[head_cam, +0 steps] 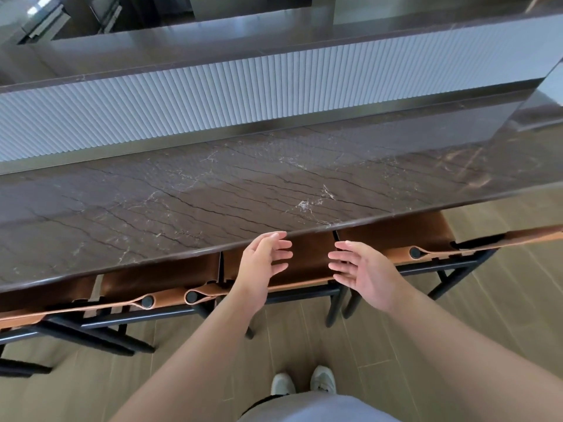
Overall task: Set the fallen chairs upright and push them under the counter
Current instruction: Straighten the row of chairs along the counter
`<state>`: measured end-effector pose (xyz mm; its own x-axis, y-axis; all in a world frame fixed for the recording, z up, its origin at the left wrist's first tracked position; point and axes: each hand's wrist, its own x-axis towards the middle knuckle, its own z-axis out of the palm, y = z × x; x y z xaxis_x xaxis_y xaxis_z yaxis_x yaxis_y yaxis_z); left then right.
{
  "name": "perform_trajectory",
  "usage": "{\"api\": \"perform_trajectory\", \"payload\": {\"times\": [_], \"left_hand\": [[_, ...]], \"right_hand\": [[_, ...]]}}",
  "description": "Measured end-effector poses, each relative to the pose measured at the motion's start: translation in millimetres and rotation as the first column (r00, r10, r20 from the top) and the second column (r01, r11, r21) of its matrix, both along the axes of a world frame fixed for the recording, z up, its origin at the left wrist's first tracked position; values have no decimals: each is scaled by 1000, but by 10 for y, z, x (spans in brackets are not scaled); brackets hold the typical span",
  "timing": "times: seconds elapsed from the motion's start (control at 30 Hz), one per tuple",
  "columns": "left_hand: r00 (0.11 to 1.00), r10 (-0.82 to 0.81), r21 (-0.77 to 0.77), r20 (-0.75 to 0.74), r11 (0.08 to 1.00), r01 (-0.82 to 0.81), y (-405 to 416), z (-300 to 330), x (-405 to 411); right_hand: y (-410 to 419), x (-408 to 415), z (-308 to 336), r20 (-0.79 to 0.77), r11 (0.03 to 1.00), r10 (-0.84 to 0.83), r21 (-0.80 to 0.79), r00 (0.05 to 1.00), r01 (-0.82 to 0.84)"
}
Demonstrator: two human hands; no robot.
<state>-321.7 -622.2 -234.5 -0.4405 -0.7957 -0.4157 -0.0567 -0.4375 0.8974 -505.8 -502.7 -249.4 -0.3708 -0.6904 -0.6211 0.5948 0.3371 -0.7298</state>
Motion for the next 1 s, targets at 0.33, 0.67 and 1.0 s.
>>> {"api": "perform_trajectory", "payload": {"times": [0.33,0.67,1.0], "left_hand": [[992,-128,33,-5,991,128,-95,-114,-68],[983,-184,-5,-2,983,184,269,-60,-610],[993,-81,-6,81,997,82,1149,-163,-1973]], "right_hand": [[162,-69,145,-76,993,-120,-8,990,120],[398,-532,236,-62,985,-175,-14,983,174],[1095,-2197,145,-22,986,-163,22,986,163]]}}
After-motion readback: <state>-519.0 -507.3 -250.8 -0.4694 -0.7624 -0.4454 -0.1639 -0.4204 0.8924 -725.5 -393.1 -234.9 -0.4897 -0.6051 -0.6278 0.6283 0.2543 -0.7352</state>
